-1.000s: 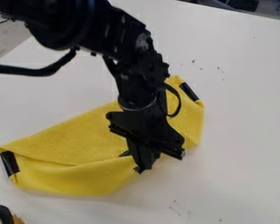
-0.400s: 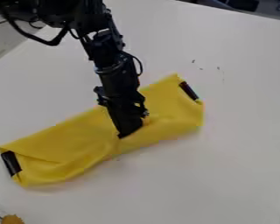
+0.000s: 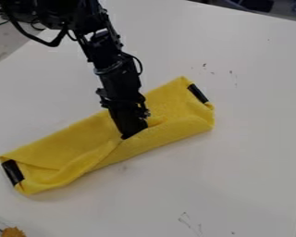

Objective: Fold the cloth from bottom right to the center

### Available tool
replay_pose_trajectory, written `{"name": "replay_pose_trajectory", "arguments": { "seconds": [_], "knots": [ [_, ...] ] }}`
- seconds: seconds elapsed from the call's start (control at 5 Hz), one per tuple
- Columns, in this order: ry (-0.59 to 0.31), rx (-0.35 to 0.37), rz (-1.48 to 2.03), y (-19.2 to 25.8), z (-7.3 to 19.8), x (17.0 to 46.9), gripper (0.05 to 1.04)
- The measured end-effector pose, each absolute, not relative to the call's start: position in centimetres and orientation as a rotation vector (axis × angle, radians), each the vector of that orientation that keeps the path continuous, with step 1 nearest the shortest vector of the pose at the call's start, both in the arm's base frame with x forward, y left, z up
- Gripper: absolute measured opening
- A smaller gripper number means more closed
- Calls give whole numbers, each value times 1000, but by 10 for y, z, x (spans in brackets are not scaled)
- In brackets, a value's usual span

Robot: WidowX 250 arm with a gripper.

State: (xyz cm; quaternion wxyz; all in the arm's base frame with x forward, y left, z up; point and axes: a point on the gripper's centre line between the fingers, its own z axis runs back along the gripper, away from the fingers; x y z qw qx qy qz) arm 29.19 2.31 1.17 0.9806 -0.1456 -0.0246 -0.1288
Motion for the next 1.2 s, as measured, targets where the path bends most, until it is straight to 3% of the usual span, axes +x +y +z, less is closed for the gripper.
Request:
{"name": "replay_pose_trajectory", "arguments": {
  "seconds": [0.2,0.4,0.6,0.8,1.0,1.2],
  "knots": [
    [-89,-244,-249,26,9,287,499],
    [-127,-133,-272,25,28,286,804],
    [-173,-31,-285,30,44,287,1001],
    [-194,51,-304,39,48,292,1004],
    [-226,57,-322,40,55,302,1000],
    [-200,56,-311,37,56,300,1000]
  ]
}}
